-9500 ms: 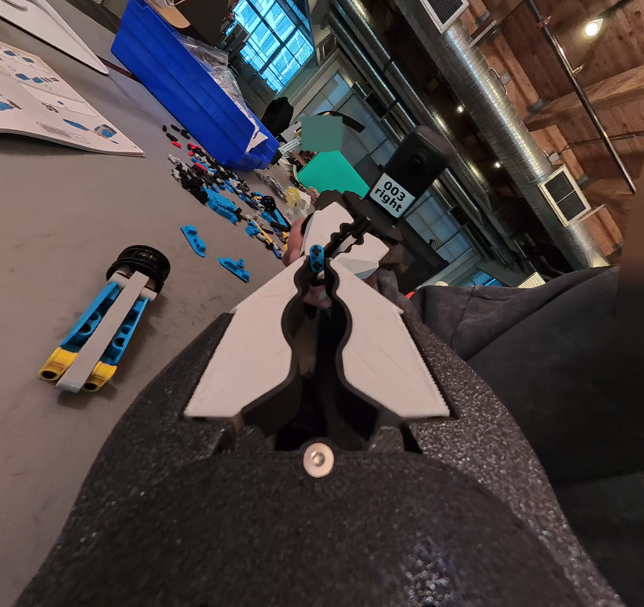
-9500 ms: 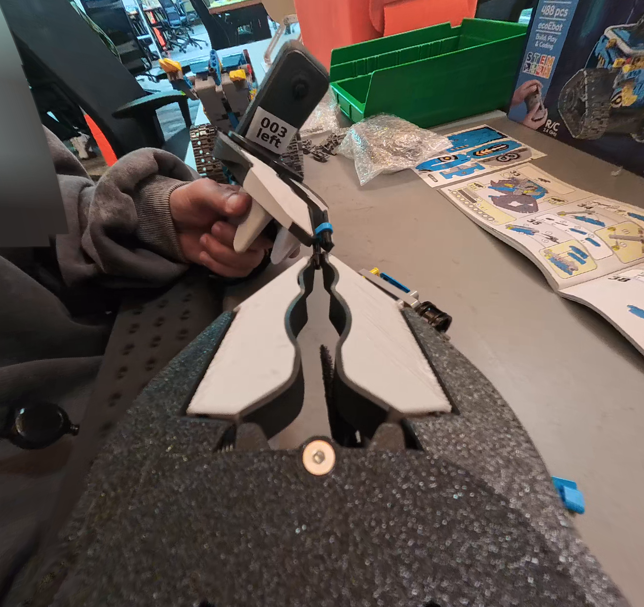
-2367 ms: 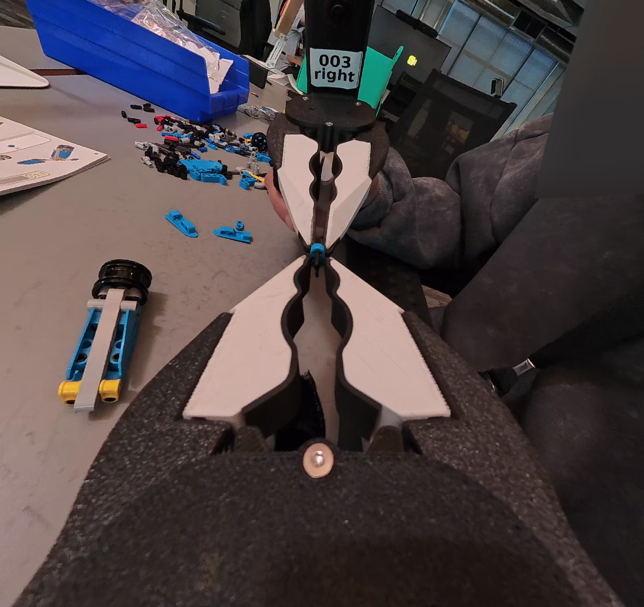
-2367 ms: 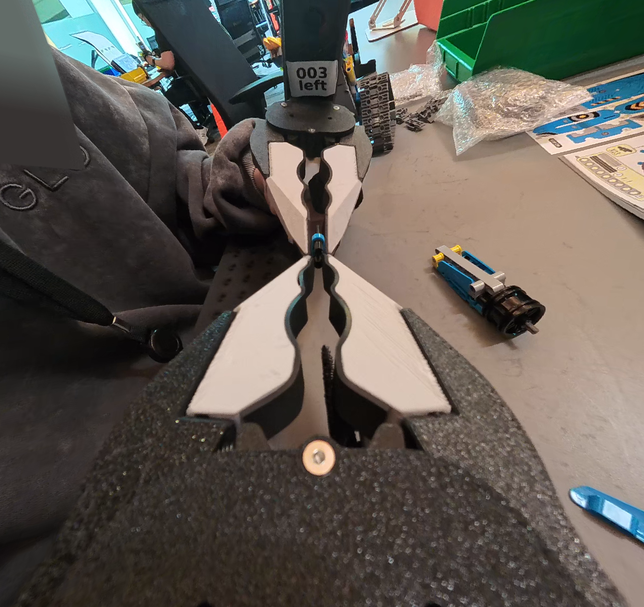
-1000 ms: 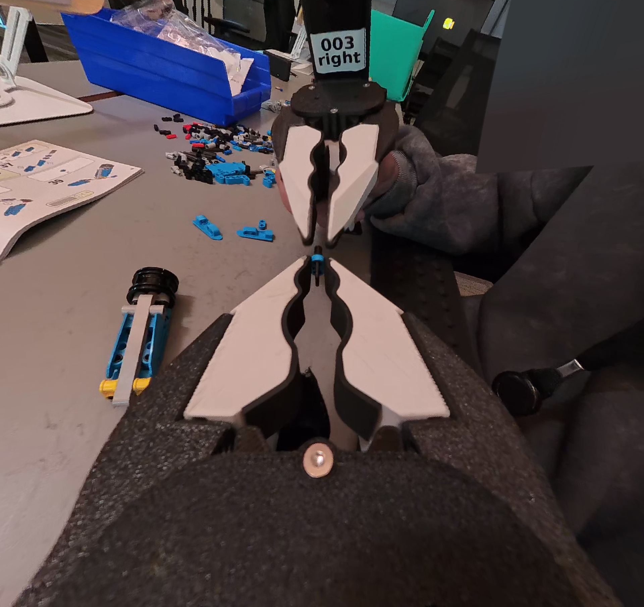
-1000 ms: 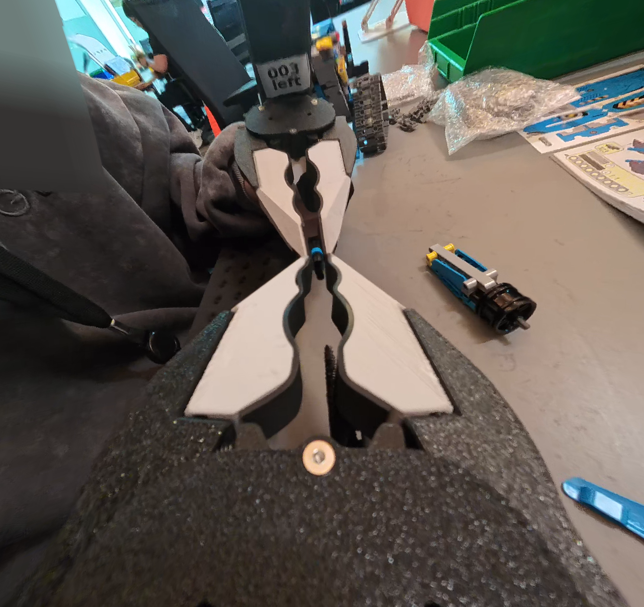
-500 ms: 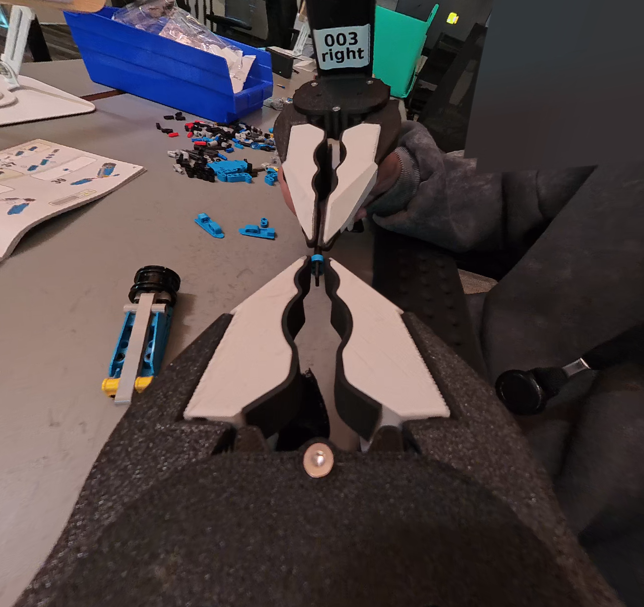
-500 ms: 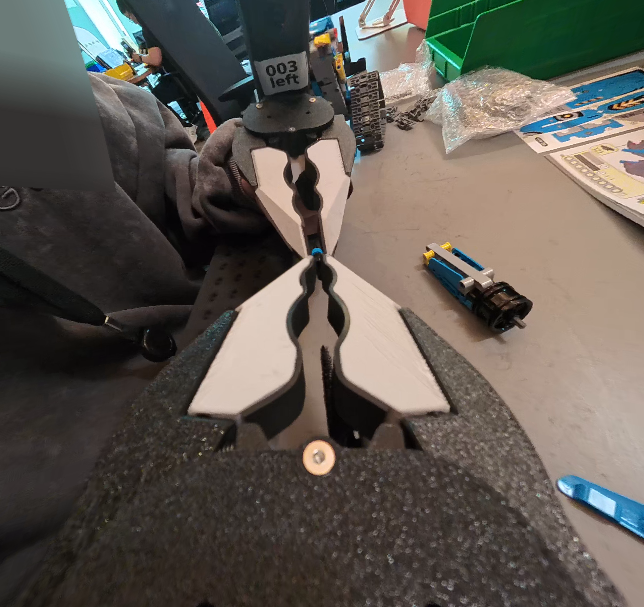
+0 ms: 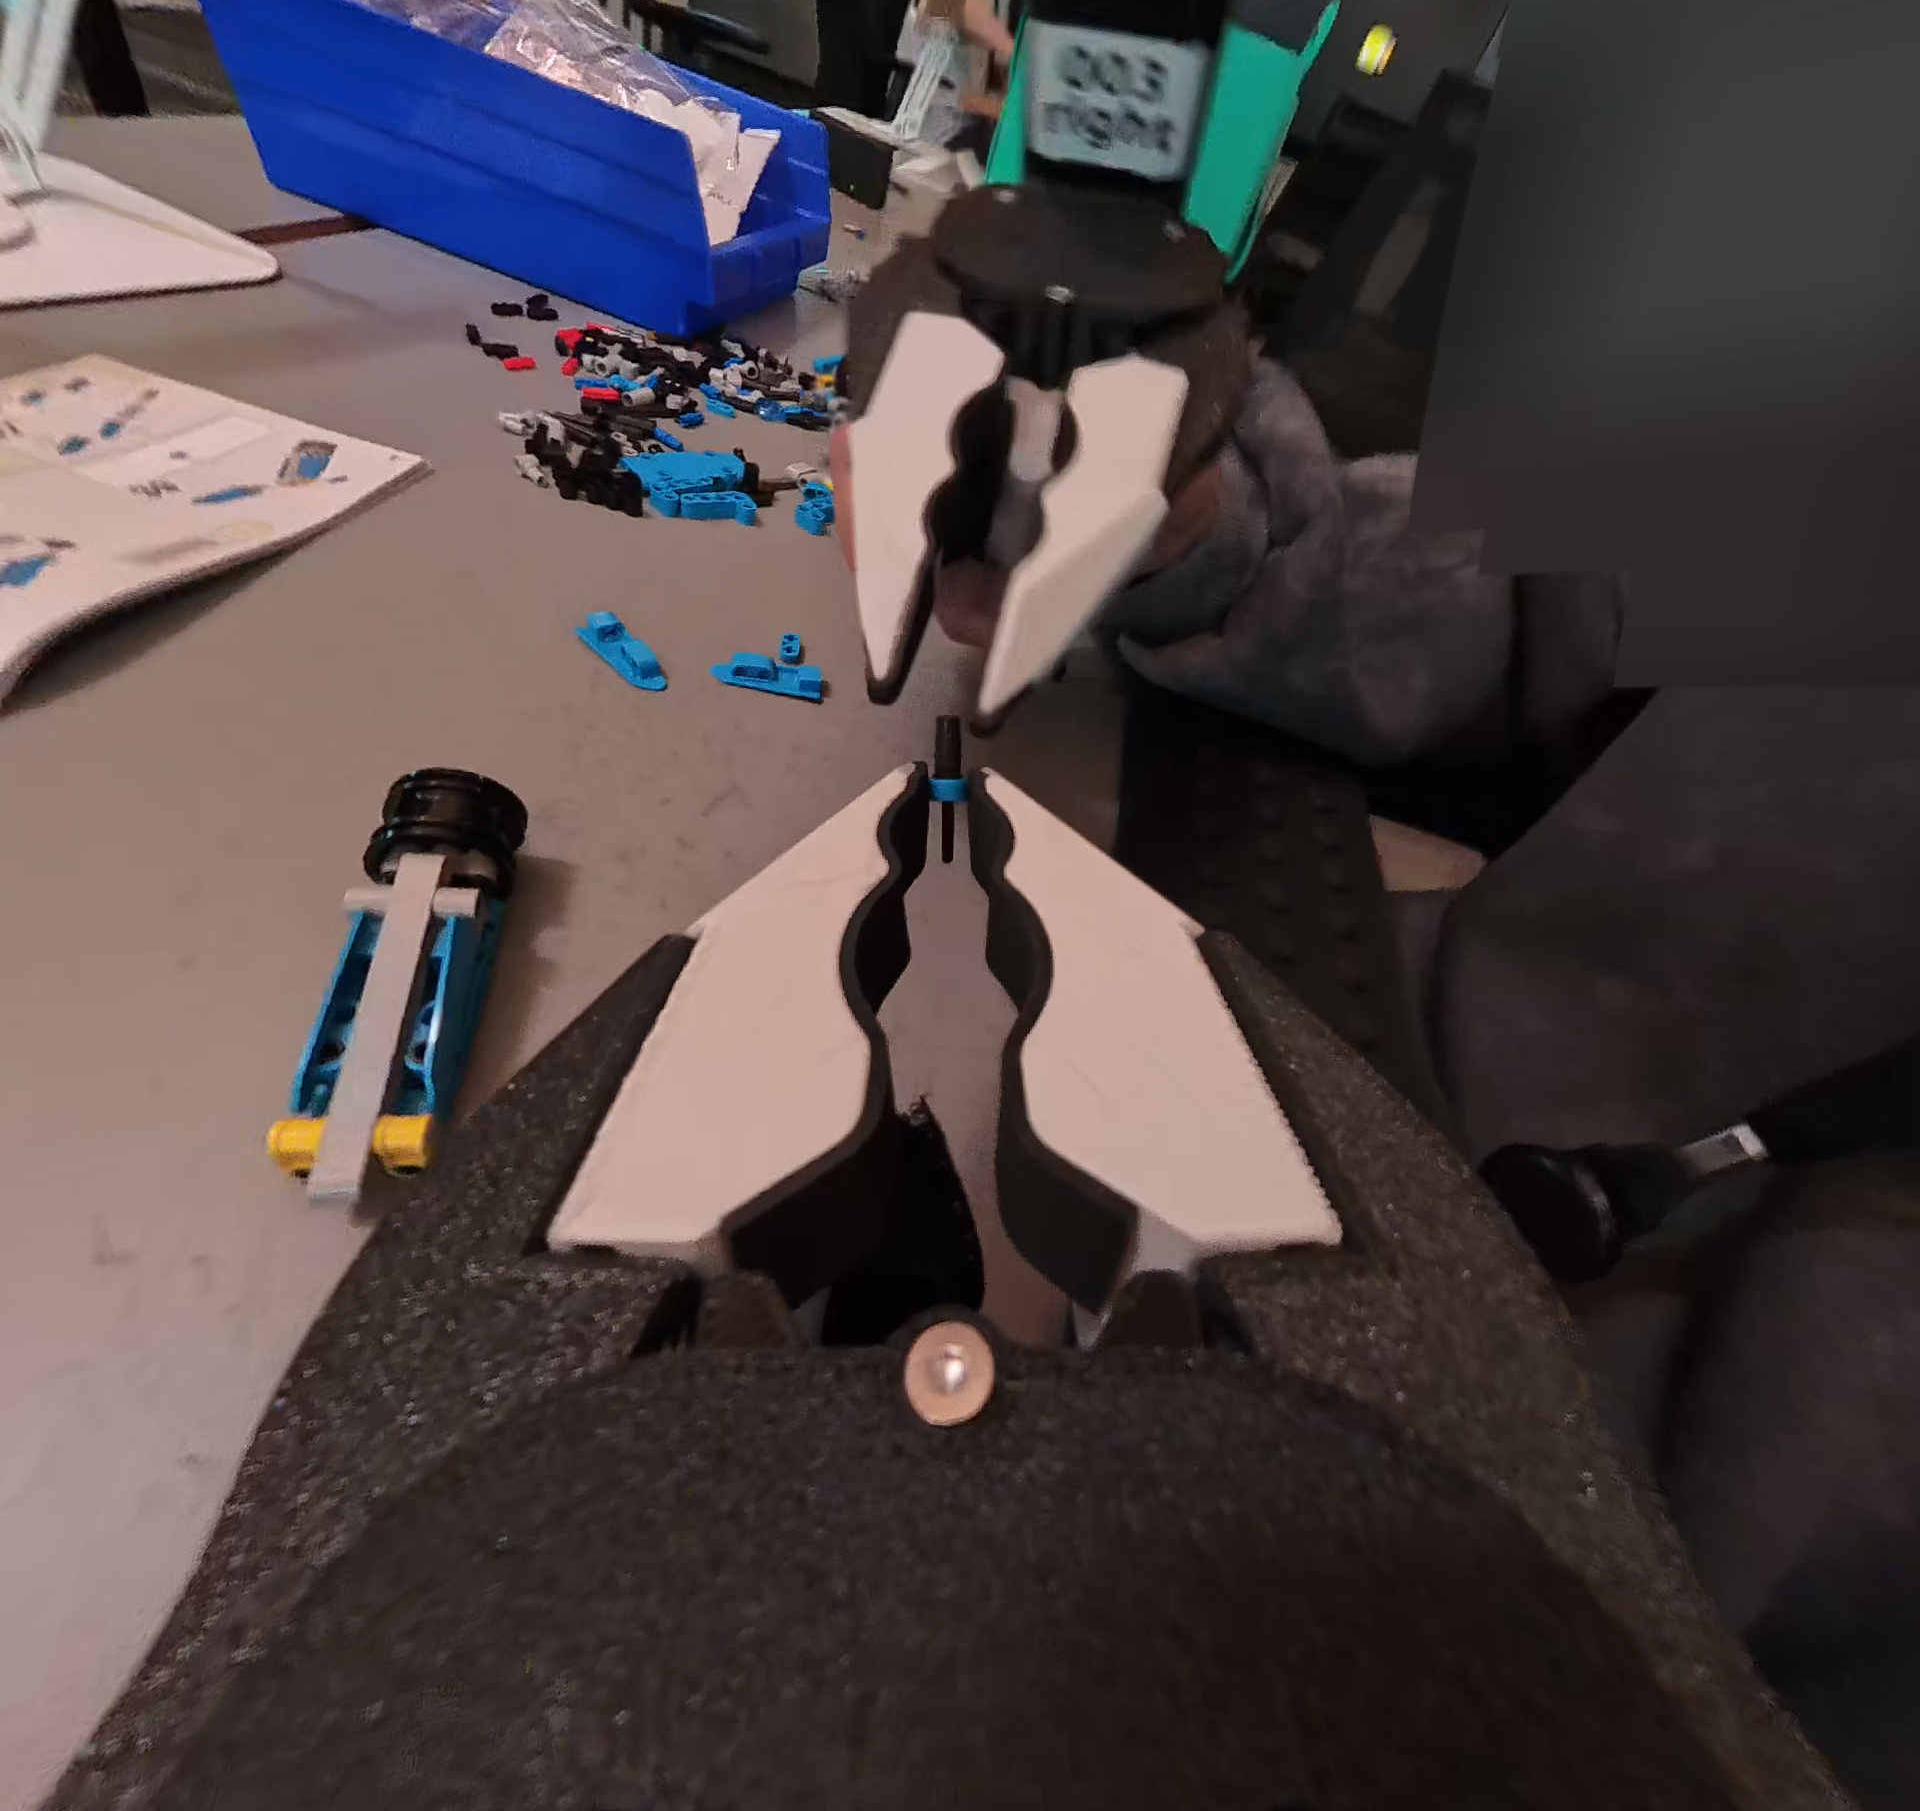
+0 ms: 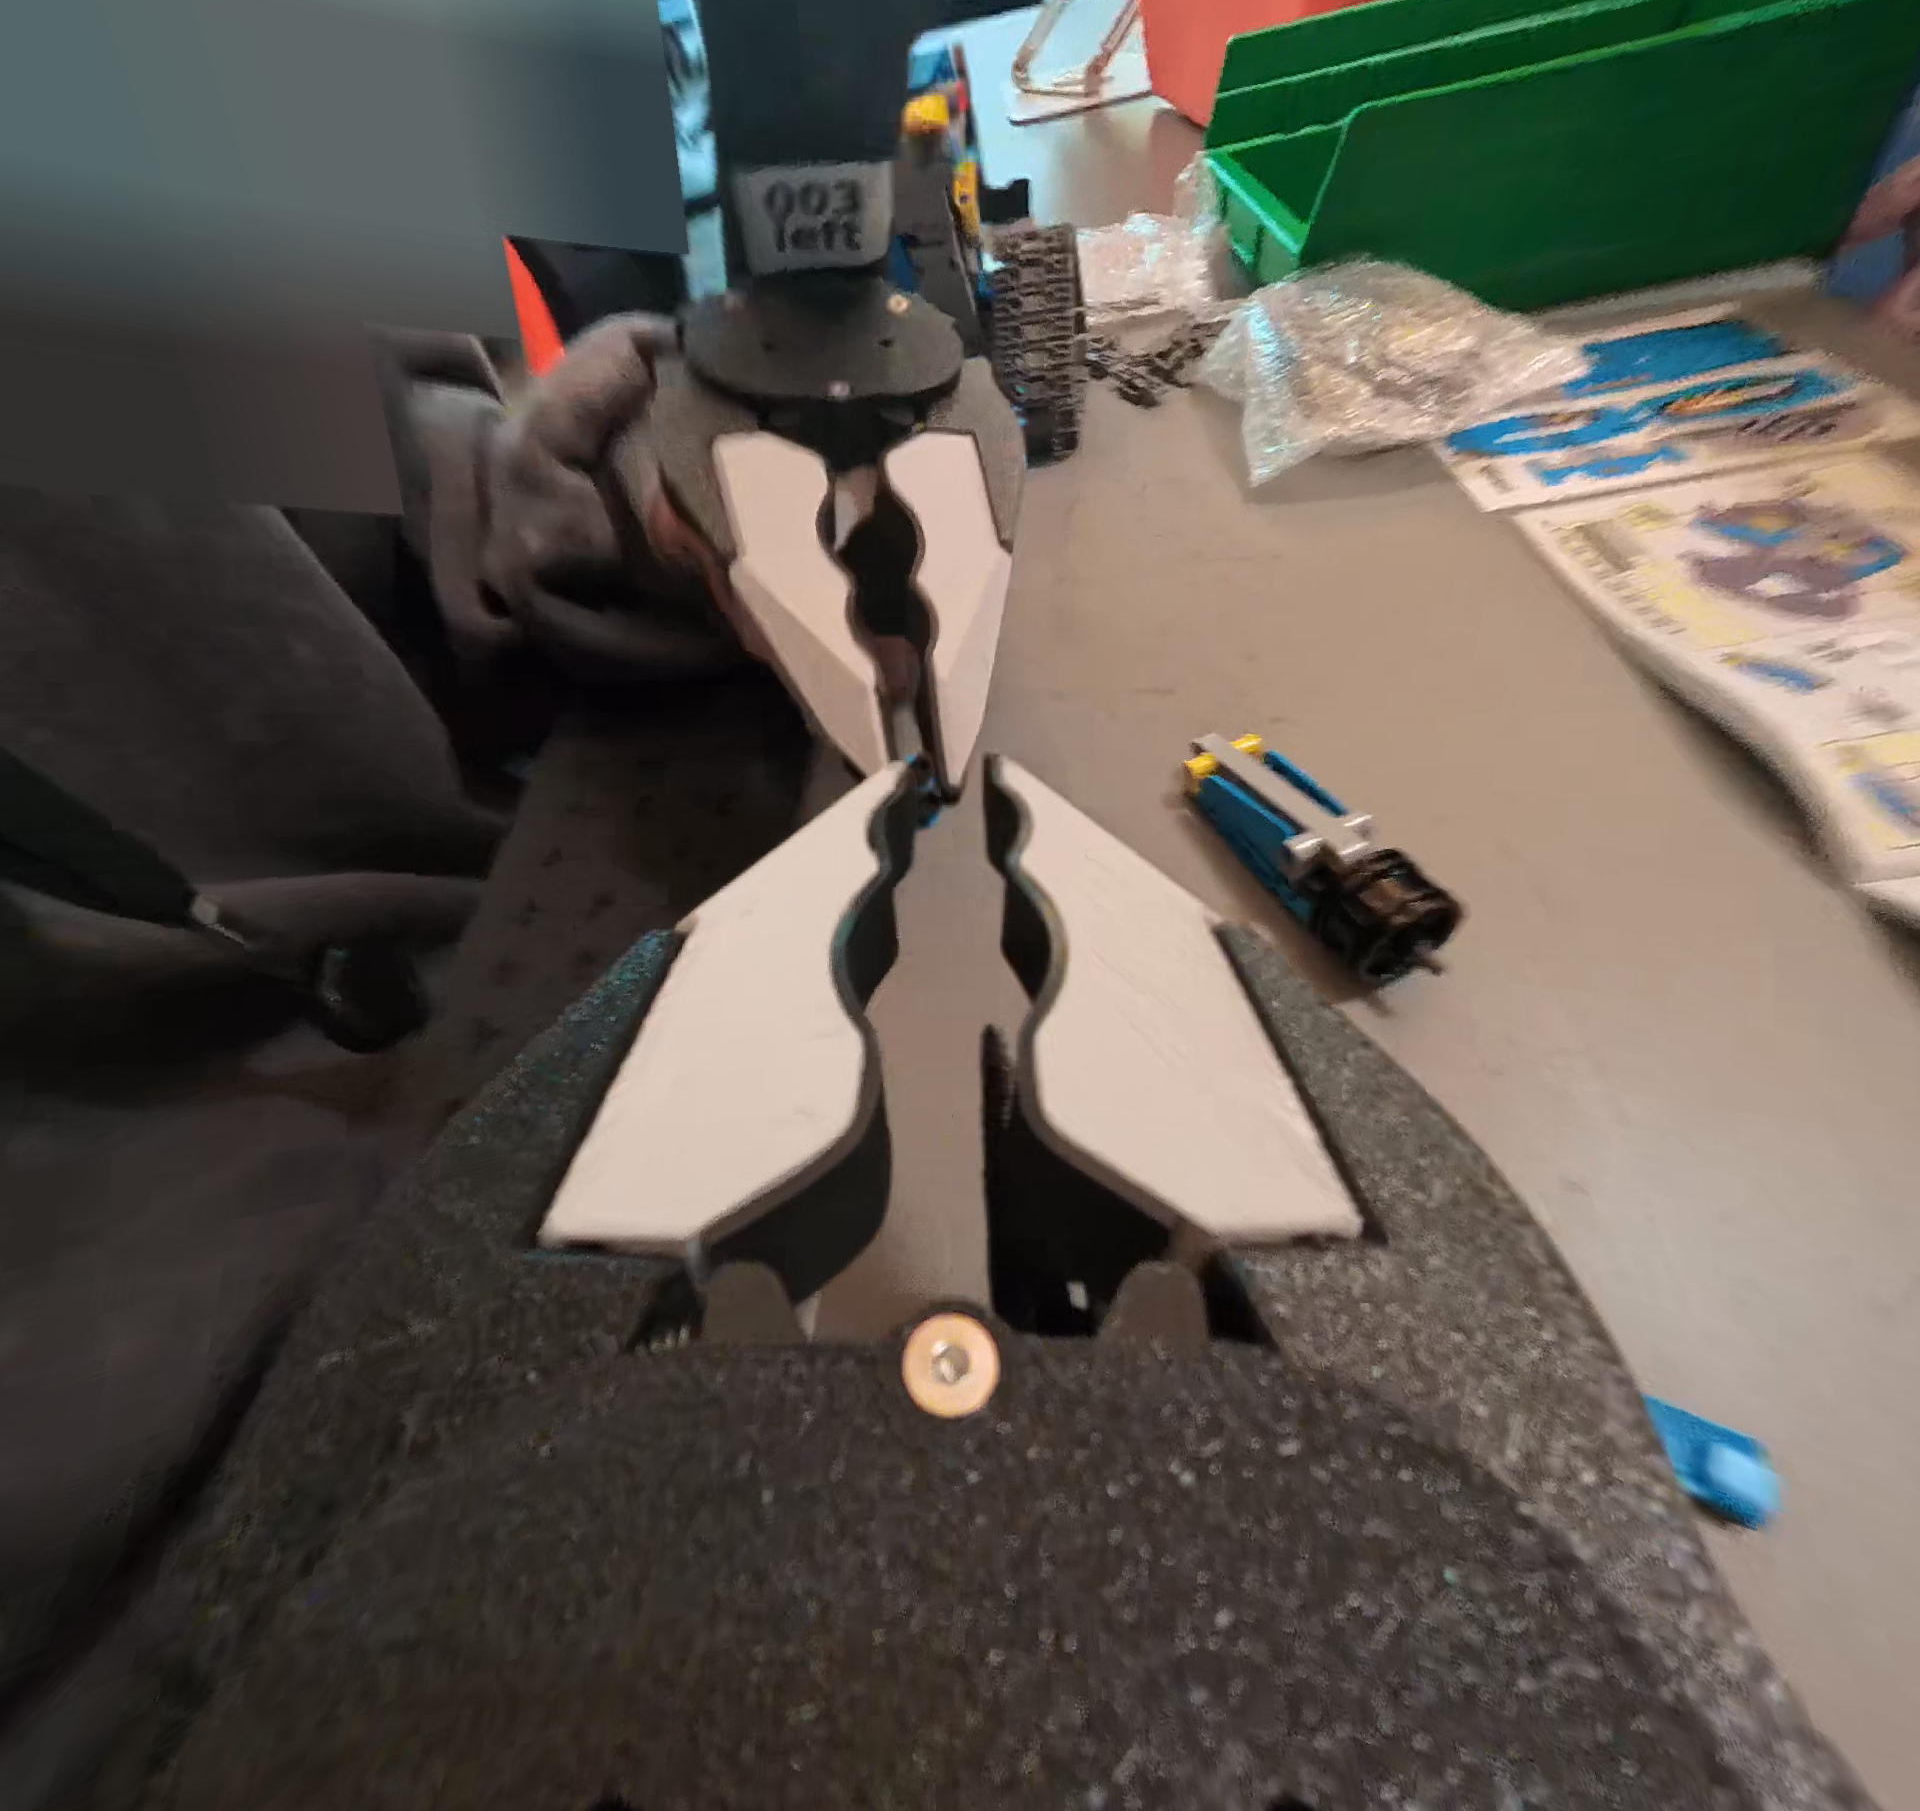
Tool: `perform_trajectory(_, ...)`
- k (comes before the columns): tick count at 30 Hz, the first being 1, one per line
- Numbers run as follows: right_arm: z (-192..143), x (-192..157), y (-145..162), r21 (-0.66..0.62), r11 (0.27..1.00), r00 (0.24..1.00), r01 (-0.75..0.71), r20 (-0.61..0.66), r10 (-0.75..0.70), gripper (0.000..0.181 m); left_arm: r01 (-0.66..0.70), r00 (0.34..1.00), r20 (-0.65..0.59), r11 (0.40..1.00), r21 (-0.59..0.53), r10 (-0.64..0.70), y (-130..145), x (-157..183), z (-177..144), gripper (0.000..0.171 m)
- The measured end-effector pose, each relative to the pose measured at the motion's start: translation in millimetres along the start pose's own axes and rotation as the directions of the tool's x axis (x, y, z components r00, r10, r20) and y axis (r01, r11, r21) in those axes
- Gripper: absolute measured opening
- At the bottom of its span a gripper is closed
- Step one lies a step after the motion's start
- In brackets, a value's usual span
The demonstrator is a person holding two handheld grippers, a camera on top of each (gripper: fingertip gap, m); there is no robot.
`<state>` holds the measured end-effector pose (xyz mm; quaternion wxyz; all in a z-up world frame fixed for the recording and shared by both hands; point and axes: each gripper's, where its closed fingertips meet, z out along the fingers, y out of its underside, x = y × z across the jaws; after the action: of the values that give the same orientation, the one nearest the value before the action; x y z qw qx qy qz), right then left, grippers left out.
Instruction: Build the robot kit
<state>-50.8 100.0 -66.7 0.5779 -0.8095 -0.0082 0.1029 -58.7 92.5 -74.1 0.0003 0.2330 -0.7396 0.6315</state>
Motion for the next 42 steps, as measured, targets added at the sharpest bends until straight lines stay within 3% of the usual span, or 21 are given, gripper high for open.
perform_trajectory(3,3,-5,1,-0.048,0.977,0.974,0.208,-0.085,-0.212,0.029,0.149,0.988,-0.059,0.987,0.062,-0.146,-8,-6,-8,0.007)
perform_trajectory(5,5,2,4,-0.113,0.942,0.925,0.316,-0.184,-0.332,0.030,0.229,0.969,-0.104,0.972,0.056,-0.222,-7,-8,-8,0.006)
perform_trajectory(9,9,8,2,-0.158,0.915,0.878,0.372,-0.261,-0.402,0.030,0.324,0.941,-0.119,0.945,0.045,-0.317,-4,-16,-7,0.006)
perform_trajectory(11,11,9,3,-0.179,0.902,0.858,0.394,-0.280,-0.430,0.021,0.351,0.930,-0.131,0.935,0.051,-0.343,-4,-18,-8,0.006)
perform_trajectory(16,17,17,9,-0.240,0.887,0.833,0.394,-0.314,-0.455,0.026,0.395,0.912,-0.144,0.917,0.060,-0.384,-6,-21,-8,0.006)
perform_trajectory(23,16,17,4,-0.230,0.889,0.831,0.397,-0.320,-0.454,0.021,0.419,0.900,-0.167,0.905,0.073,-0.403,-9,-20,-9,0.006)
perform_trajectory(28,17,11,7,-0.196,0.931,0.901,0.309,-0.252,-0.353,0.031,0.379,0.921,-0.125,0.922,0.076,-0.369,-8,-21,-8,0.006)
perform_trajectory(31,13,14,2,-0.168,0.944,0.910,0.285,-0.263,-0.321,0.017,0.353,0.932,-0.117,0.932,0.080,-0.342,-9,-17,-7,0.006)
perform_trajectory(42,13,19,7,-0.259,0.908,0.862,0.330,-0.311,-0.402,0.013,0.450,0.887,-0.146,0.891,0.064,-0.438,-5,-22,-3,0.005)
